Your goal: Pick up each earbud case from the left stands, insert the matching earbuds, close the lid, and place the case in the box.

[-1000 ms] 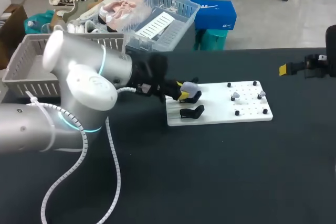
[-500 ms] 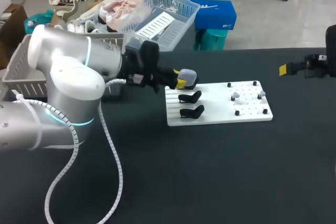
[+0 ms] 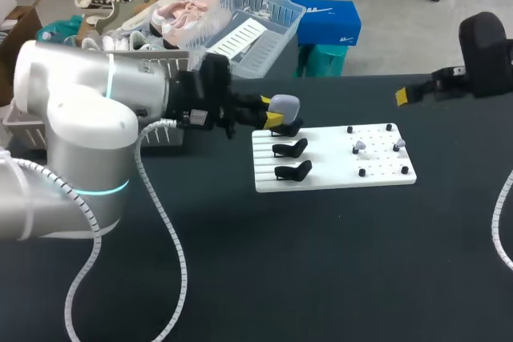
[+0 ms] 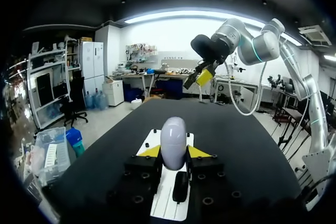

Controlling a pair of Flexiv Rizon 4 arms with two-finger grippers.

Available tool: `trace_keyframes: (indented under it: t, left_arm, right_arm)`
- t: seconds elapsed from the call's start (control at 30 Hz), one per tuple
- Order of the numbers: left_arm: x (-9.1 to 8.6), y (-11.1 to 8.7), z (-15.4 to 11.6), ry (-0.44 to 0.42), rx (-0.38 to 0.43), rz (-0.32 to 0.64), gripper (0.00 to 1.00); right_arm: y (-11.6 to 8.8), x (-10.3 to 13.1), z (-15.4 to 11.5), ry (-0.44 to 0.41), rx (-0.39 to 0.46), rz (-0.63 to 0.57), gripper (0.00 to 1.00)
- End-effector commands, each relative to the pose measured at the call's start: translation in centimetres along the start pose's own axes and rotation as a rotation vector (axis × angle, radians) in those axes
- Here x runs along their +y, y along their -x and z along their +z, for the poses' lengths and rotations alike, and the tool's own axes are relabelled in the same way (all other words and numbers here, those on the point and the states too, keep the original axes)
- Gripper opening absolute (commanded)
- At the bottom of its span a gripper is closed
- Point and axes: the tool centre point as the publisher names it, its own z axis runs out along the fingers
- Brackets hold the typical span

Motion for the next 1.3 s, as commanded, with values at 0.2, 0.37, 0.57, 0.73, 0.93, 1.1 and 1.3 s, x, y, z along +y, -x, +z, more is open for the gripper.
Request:
trace_keyframes:
  t: [0.2,0.37,0.57,0.73,0.93,1.1,1.3]
  left_arm:
    - [-0.9,1.6,0.2,0.022,-0.103,0.024,0.0]
    - [-0.7,2.1,1.4,0.015,-0.111,0.053,0.0]
    - [-1.0,2.5,2.1,-0.001,-0.112,0.066,0.0]
    - [-1.7,2.6,2.4,-0.018,-0.115,0.069,0.0]
    - [-2.2,2.8,2.7,-0.03,-0.116,0.068,0.0]
    - [-2.1,2.6,3.1,-0.031,-0.109,0.072,0.0]
    - [-2.1,2.3,3.3,-0.029,-0.099,0.076,0.0]
  right_arm:
    - [0.7,3.4,2.1,0.123,0.053,-0.06,1.0]
    - [0.4,6.2,2.7,0.176,0.101,-0.102,1.0]
    - [0.1,8.7,3.6,0.233,0.146,-0.13,1.0]
    - [0.3,9.6,4.9,0.259,0.158,-0.138,1.0]
    - [0.6,9.9,6.5,0.3,0.158,-0.149,1.0]
    - [0.9,9.8,6.7,0.308,0.152,-0.154,1.0]
    - [0.9,9.7,6.8,0.314,0.15,-0.152,1.0]
